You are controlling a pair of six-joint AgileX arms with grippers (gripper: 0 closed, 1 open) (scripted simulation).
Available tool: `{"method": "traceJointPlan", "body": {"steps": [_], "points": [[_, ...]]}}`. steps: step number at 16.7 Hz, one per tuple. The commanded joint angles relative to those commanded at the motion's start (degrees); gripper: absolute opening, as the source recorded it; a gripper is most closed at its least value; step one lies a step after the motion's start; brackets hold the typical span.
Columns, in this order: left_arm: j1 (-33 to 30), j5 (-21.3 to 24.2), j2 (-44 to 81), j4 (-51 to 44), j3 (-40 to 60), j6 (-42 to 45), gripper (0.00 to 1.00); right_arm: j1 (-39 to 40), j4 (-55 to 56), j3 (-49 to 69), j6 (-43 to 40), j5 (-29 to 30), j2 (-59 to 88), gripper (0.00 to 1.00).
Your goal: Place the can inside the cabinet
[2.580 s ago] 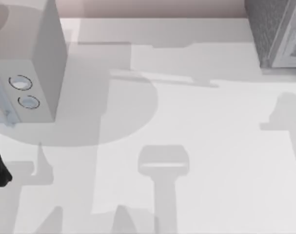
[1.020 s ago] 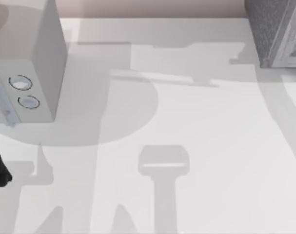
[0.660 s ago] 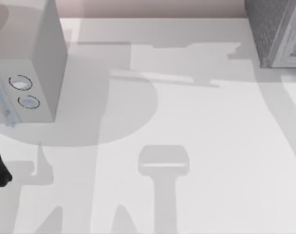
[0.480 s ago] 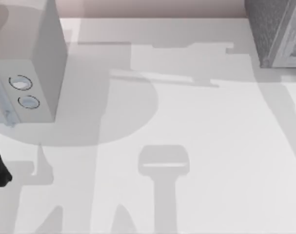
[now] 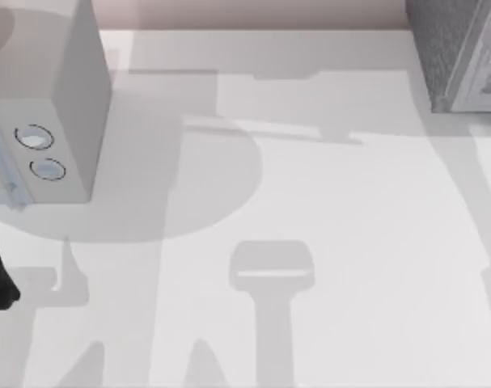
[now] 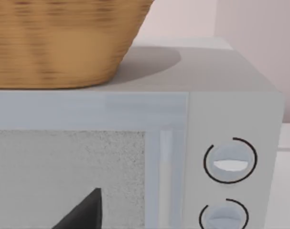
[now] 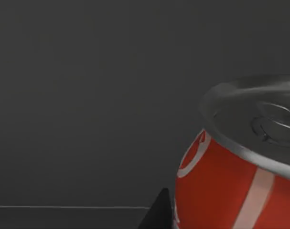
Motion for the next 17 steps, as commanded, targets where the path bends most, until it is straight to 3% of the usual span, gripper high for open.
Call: {"method": "traceJointPlan", "body": {"steps": [17], "points": [[0.0, 0.0, 0.0, 0.0, 0.0, 0.0, 1.0, -2.7, -7.8, 31.9, 0.0, -2.3, 23.2, 0.0]]}}
